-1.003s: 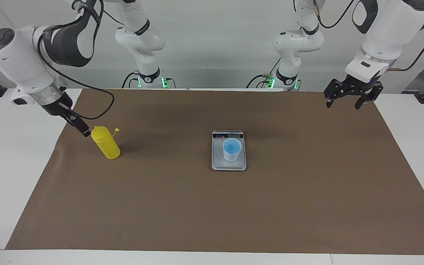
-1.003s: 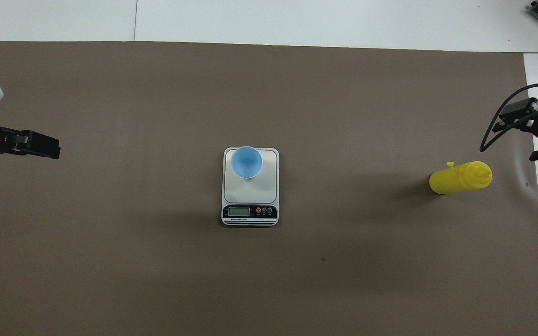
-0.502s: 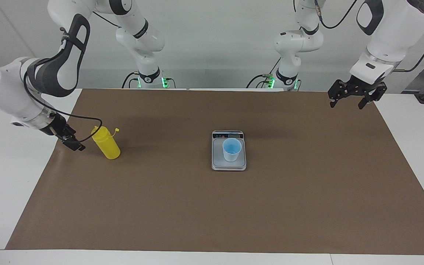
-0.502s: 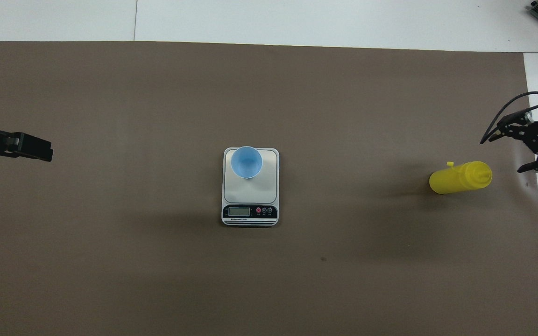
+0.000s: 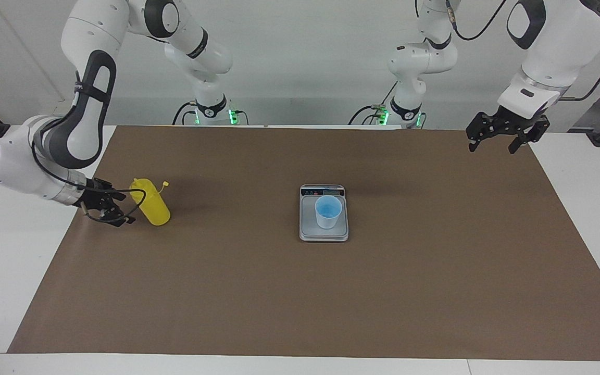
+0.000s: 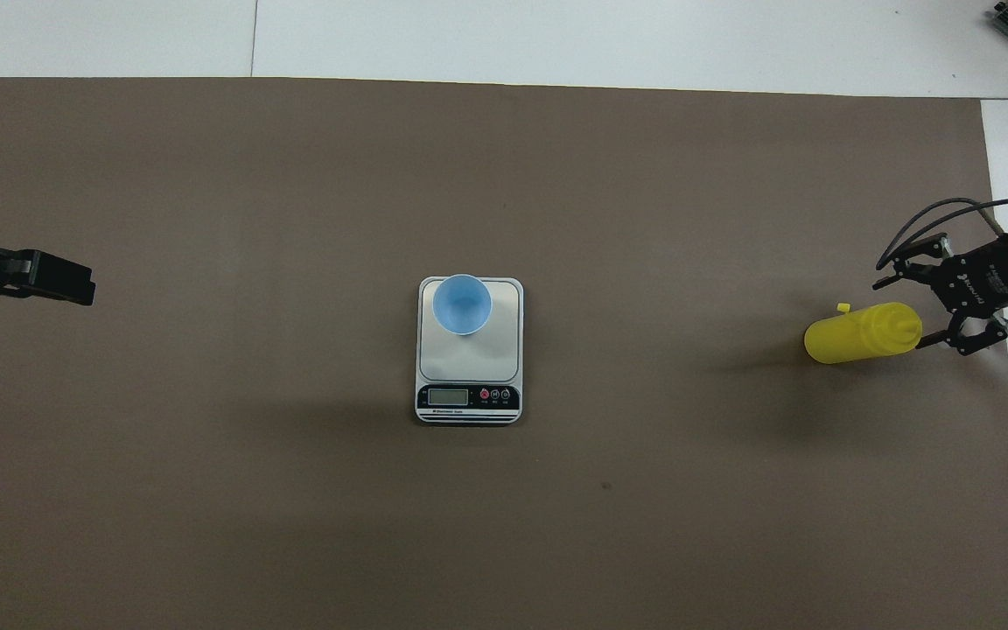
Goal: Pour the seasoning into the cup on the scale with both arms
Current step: 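Withdraw the left gripper while the right gripper reaches the yellow bottle, then grasp and lift the yellow bottle with the right gripper toward the cup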
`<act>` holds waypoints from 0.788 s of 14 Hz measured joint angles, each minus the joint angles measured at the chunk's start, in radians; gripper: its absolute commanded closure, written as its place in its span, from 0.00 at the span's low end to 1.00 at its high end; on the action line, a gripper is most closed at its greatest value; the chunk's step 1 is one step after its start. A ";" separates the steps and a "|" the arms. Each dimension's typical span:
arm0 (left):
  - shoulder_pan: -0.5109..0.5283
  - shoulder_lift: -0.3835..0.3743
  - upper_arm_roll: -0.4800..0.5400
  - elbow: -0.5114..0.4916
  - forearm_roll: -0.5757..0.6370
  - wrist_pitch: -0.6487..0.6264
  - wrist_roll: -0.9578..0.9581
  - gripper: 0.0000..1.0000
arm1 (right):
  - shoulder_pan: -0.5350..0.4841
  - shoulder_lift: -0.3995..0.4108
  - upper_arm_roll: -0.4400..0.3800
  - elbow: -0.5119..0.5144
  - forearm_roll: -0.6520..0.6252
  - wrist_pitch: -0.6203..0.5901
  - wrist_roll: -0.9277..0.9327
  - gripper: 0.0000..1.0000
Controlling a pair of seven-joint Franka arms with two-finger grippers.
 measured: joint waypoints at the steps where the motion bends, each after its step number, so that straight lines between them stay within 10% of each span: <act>1: 0.000 -0.005 0.000 -0.011 0.000 0.000 -0.001 0.00 | -0.003 0.007 0.000 0.000 0.023 -0.017 0.000 0.00; 11: 0.016 -0.022 0.003 0.003 -0.040 0.015 -0.005 0.00 | -0.028 0.009 0.000 -0.038 0.160 -0.152 0.000 0.04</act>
